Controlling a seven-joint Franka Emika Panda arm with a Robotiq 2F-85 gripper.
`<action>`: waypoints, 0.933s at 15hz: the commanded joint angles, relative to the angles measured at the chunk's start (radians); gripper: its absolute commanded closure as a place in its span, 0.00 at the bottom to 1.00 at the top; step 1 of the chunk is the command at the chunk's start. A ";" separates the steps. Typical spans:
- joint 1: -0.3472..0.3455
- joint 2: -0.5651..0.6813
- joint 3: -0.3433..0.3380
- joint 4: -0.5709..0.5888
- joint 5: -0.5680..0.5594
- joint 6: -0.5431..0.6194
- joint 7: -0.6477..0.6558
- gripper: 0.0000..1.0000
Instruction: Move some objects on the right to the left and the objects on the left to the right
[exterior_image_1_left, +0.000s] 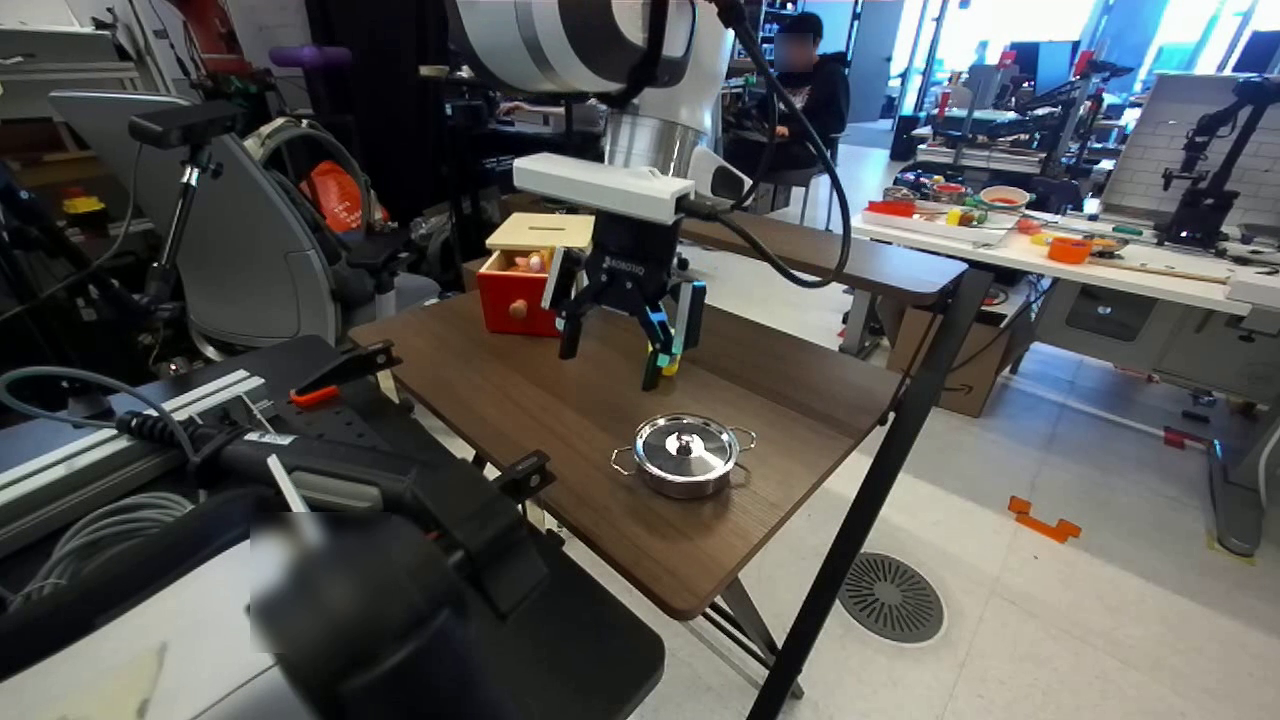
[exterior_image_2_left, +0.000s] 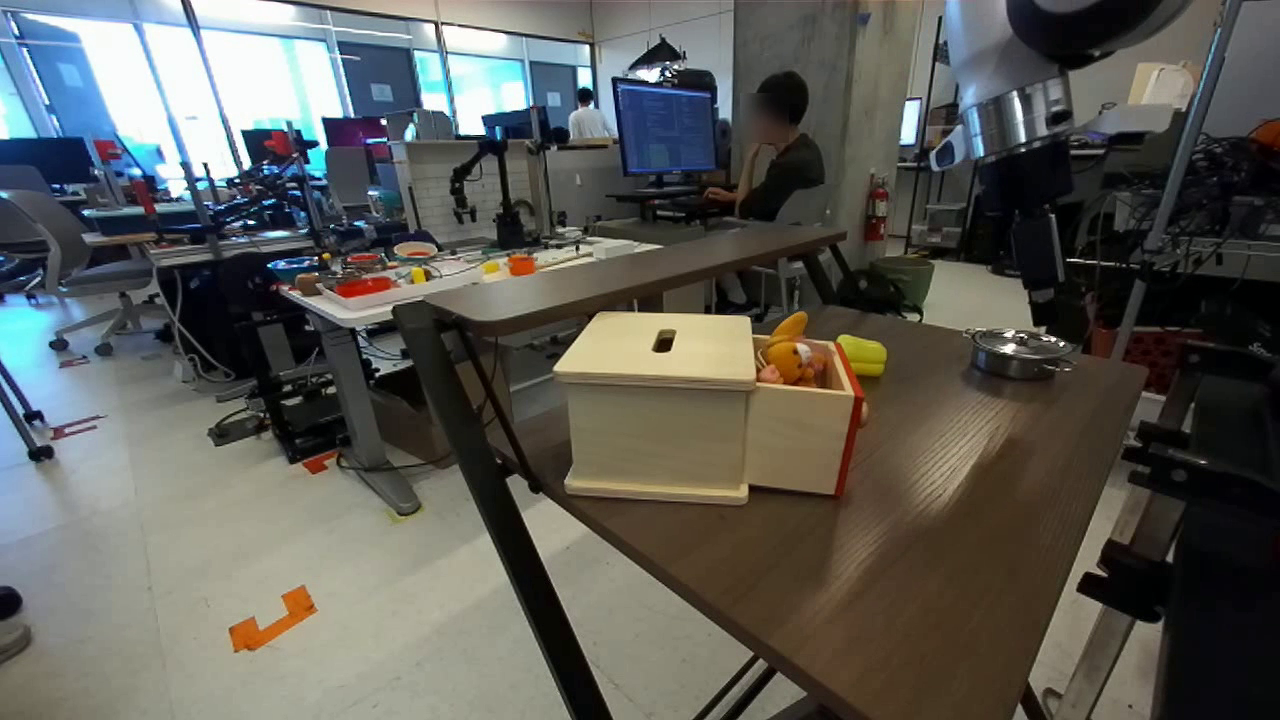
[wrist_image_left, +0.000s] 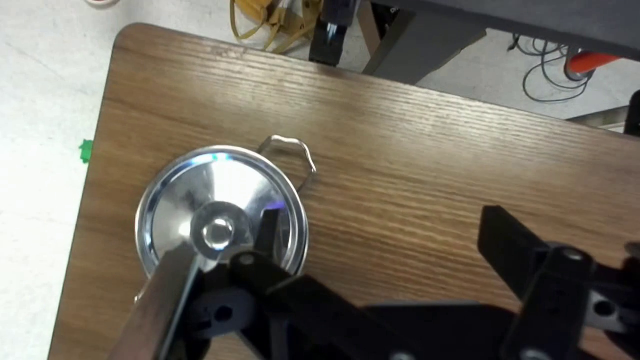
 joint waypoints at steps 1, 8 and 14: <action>-0.015 0.038 -0.022 -0.006 0.002 0.032 0.014 0.00; -0.062 0.063 -0.027 -0.028 0.070 0.208 0.086 0.00; -0.083 0.055 -0.037 -0.059 0.105 0.322 0.124 0.00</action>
